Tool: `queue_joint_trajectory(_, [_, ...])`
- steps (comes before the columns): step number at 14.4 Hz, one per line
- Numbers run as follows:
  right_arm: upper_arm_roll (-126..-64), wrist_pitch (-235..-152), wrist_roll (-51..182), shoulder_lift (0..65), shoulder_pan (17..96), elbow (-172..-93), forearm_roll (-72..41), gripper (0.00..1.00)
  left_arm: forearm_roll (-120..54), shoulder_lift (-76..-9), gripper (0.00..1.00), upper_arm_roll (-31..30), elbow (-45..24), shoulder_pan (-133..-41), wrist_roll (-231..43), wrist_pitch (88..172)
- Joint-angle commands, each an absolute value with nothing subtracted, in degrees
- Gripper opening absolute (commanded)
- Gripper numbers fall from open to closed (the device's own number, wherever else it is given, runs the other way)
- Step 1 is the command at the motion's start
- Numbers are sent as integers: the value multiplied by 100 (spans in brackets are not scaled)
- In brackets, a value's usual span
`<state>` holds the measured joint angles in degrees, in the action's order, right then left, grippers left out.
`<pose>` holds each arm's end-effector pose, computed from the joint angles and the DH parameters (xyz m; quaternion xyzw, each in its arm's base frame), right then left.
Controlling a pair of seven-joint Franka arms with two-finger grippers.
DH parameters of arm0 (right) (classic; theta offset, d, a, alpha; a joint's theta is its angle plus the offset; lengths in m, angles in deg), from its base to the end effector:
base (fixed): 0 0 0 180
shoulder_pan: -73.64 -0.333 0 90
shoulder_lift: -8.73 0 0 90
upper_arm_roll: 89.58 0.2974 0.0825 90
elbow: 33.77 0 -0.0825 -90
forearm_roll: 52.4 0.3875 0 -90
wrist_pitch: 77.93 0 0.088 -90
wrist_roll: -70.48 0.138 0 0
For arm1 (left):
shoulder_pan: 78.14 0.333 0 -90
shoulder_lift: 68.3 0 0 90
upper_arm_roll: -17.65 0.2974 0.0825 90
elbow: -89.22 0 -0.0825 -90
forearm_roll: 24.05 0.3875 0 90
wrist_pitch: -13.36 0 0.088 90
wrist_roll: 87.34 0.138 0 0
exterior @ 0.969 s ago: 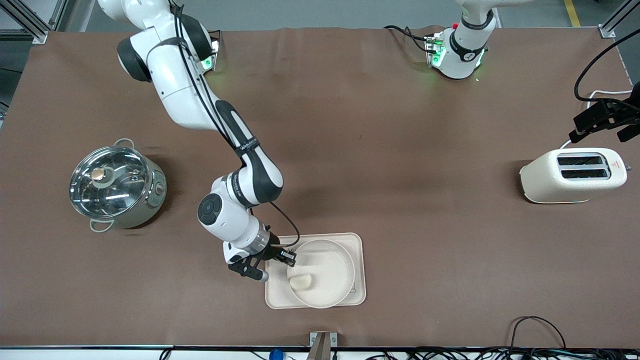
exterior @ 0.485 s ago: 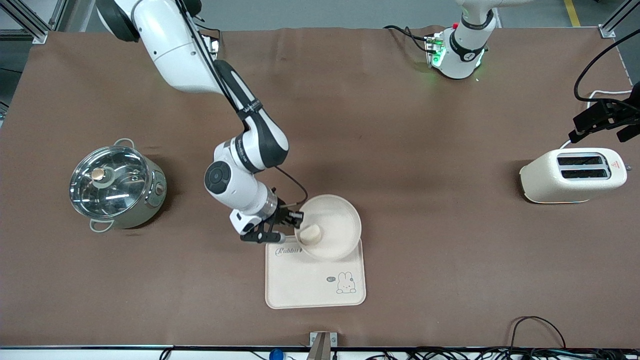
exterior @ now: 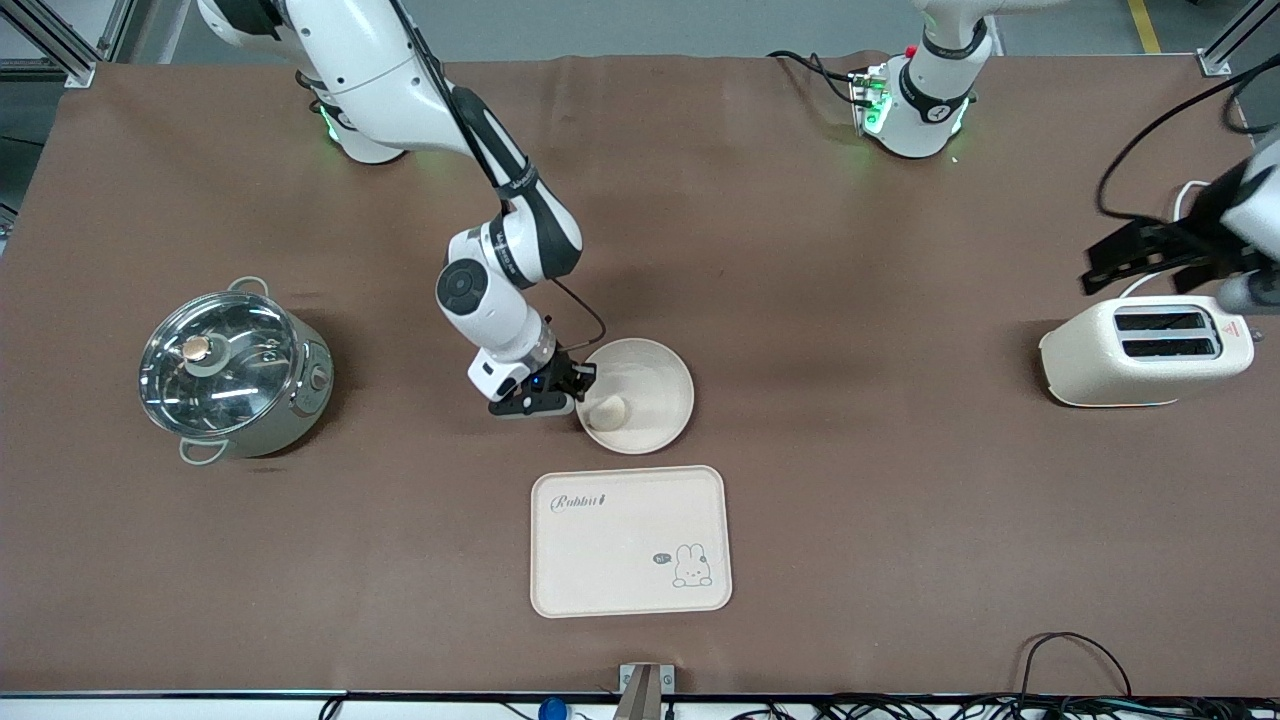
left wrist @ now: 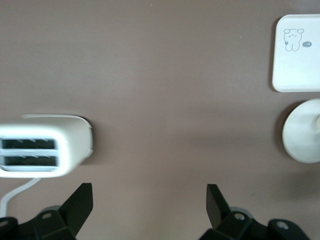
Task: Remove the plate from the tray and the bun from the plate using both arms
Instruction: 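Lower the plate onto the table beside the tray and open the right gripper, then withdraw the right gripper while the left gripper reaches the bun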
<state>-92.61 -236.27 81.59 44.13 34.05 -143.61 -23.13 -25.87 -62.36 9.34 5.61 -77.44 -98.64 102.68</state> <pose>0.5247 0.3708 0.1406 -0.9879 -0.0015 -0.0613 0.1422 0.5816 -0.0782 0.5682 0.9992 0.0324 -0.0053 0.0228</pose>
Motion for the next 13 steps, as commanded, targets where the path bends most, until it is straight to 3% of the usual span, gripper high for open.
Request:
queue_joint_trajectory(1, [-9274,-23535,7901,4011,3435,-14890,-2235,9,-2729,-5637,100,544,564,-8111,-11305,10790])
queue_joint_trajectory(2, [-9274,-23517,7927,3993,3461,-14890,-2217,44,-2756,-5365,100,438,564,-8313,-11745,11106])
queue_joint_trajectory(3, [-9274,-23500,7944,3967,3479,-14899,-2208,97,-2756,-5145,100,411,555,-8541,-12123,11405])
queue_joint_trajectory(5, [-9301,-23194,7936,3731,3496,-14908,-2208,100,-2695,-4653,100,411,564,-9059,-12407,12072])
queue_joint_trajectory(8, [-9546,-22027,7892,3143,3698,-14934,-2252,100,-2678,-4055,100,420,581,-9676,-13011,13161])
queue_joint_trajectory(11, [-10143,-21427,7874,2457,3699,-15171,-2305,100,-2424,-3396,100,455,573,-10307,-13916,14269])
queue_joint_trajectory(13, [-10713,-20656,7883,2105,3699,-15076,-3003,100,-1837,-2957,100,446,590,-10642,-14576,14912])
